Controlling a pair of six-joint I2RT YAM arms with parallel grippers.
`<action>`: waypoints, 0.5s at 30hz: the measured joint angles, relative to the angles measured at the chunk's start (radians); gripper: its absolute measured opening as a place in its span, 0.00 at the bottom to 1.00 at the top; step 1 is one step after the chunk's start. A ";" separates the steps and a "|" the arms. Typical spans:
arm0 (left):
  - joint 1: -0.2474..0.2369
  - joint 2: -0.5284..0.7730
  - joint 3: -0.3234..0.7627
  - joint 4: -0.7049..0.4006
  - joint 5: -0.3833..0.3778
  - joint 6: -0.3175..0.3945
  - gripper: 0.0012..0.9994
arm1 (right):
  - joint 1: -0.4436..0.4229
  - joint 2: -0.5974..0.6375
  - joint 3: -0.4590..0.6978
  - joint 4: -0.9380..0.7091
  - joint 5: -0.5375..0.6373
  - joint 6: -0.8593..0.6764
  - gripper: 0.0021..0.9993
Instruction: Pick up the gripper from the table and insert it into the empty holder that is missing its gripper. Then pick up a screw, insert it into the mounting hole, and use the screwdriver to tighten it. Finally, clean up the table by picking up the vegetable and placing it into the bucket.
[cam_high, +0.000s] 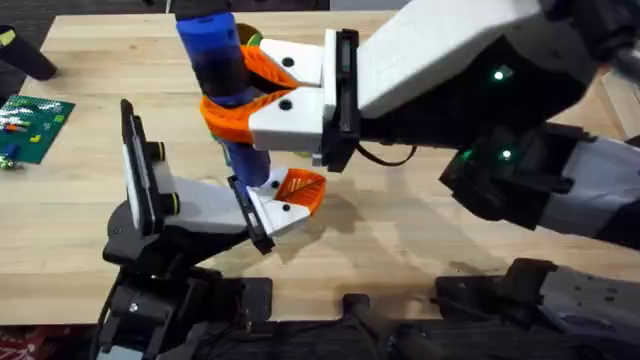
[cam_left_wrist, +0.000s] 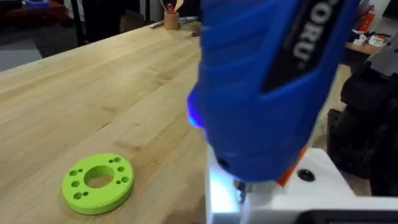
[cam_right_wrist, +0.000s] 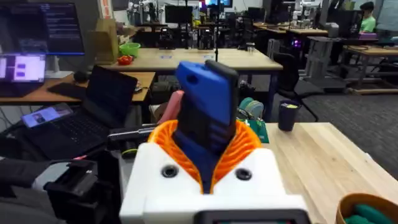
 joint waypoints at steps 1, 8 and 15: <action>0.000 0.000 0.000 0.000 0.000 0.000 0.01 | 0.000 0.000 0.000 0.000 0.000 0.000 0.05; 0.000 0.000 0.000 0.001 -0.001 0.000 0.01 | 0.000 0.001 -0.001 0.017 0.000 0.000 0.05; 0.000 0.000 0.000 0.001 -0.001 0.001 0.01 | 0.000 0.012 -0.009 0.092 -0.004 0.000 0.05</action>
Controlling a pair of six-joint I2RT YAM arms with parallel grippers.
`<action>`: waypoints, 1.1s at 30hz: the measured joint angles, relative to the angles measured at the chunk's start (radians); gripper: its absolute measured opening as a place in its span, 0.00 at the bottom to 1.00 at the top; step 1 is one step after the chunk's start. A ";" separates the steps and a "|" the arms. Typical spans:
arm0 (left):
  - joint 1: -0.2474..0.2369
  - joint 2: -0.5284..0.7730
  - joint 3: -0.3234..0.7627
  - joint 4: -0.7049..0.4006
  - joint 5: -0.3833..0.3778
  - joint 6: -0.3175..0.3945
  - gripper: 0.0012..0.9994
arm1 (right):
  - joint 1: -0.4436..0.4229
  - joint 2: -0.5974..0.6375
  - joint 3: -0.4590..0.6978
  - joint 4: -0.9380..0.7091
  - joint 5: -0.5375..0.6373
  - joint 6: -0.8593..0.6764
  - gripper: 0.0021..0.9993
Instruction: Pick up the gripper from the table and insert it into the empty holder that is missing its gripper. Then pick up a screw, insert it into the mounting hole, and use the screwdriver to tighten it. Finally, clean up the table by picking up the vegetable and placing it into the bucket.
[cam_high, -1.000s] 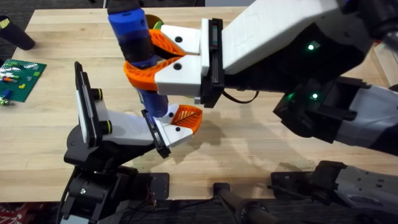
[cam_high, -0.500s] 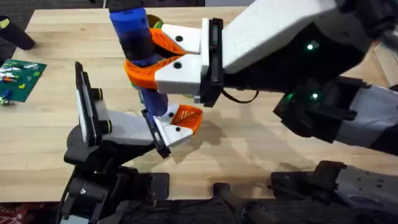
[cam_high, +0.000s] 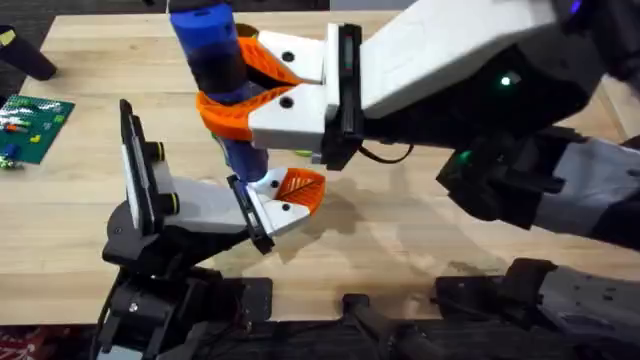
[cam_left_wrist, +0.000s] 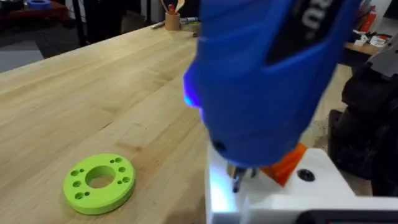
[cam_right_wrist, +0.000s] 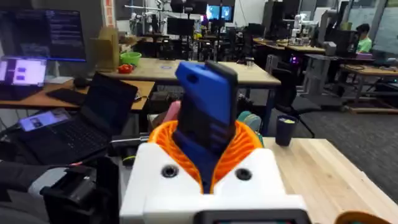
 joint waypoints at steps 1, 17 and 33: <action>0.000 0.000 0.000 0.000 0.000 0.000 0.01 | 0.000 0.000 0.000 0.002 0.000 0.000 0.05; 0.000 0.000 0.000 0.000 0.000 -0.003 0.01 | -0.046 -0.039 -0.003 -0.106 -0.025 0.001 0.05; 0.000 0.000 0.000 0.000 0.000 -0.003 0.01 | -0.053 -0.065 -0.004 -0.099 -0.050 0.008 0.05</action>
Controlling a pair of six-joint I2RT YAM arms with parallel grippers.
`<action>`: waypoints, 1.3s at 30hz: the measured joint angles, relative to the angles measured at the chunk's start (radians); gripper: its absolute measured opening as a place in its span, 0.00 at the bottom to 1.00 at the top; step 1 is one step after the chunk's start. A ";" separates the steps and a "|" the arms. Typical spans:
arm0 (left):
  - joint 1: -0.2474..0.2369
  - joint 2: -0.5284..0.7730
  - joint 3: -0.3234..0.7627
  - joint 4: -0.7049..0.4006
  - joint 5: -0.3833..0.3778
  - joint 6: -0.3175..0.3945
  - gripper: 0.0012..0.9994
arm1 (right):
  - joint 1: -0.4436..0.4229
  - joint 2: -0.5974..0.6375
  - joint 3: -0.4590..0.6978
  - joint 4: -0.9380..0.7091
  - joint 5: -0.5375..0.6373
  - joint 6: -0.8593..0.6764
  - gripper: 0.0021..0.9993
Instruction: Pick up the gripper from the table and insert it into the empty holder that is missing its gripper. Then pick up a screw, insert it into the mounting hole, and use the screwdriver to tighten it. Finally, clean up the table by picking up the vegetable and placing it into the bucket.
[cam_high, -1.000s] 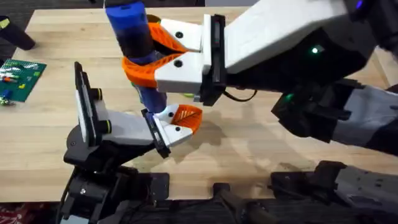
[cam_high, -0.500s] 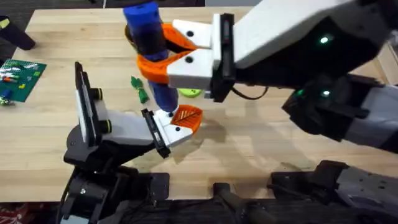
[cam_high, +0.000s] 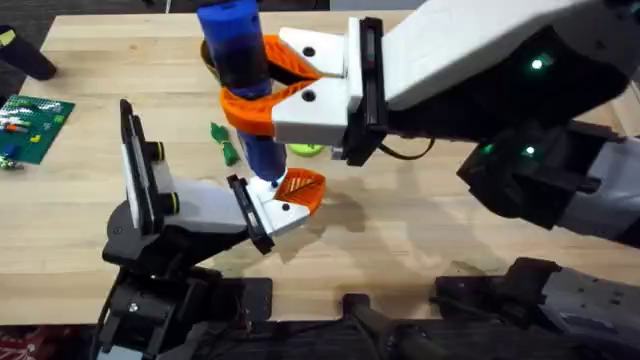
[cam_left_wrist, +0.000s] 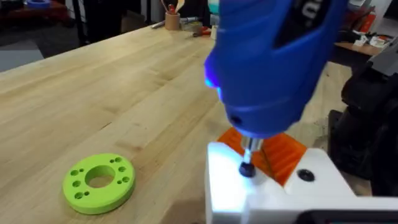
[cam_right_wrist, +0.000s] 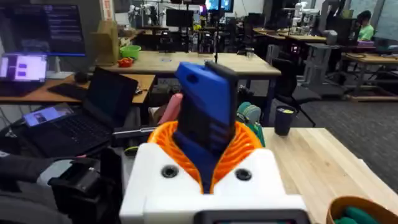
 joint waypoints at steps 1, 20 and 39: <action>0.000 0.000 0.000 0.000 0.000 0.000 0.01 | 0.000 0.000 0.000 0.003 0.000 0.001 0.05; 0.000 0.000 0.000 0.000 0.000 0.000 0.01 | 0.000 0.000 0.000 -0.023 -0.003 0.015 0.05; 0.000 0.000 0.000 0.000 0.000 0.000 0.01 | 0.000 0.000 0.000 -0.024 -0.003 0.015 0.05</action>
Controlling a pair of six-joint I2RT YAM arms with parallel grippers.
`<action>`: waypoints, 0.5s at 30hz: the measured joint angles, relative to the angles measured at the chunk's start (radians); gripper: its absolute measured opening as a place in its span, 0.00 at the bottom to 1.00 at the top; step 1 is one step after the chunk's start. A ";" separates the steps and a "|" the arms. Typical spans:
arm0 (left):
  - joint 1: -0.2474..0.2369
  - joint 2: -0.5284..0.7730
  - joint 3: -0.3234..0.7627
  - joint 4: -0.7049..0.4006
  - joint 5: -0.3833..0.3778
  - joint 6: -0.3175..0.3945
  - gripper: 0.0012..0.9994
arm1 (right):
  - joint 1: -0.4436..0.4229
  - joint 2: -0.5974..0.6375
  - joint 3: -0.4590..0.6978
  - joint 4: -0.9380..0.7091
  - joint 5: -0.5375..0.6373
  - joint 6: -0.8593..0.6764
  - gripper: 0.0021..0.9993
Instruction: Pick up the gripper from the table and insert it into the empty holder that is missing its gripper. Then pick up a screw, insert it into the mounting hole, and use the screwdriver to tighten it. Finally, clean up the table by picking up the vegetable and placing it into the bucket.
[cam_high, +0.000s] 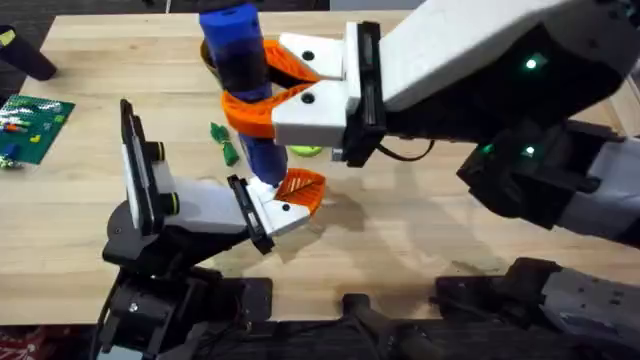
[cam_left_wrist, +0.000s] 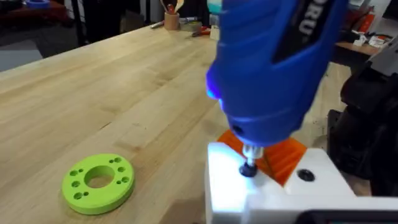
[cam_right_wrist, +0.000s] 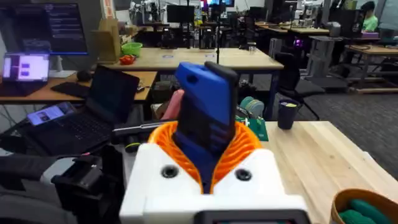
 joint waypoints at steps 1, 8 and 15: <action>0.000 0.000 0.000 0.000 0.000 0.000 0.01 | 0.000 0.000 0.000 0.000 0.000 0.000 0.05; 0.000 0.000 0.000 -0.001 0.004 -0.002 0.01 | 0.000 0.000 0.001 -0.041 0.006 0.000 0.05; 0.000 0.000 0.000 -0.001 0.004 -0.004 0.01 | 0.000 0.000 0.002 -0.043 0.008 -0.001 0.05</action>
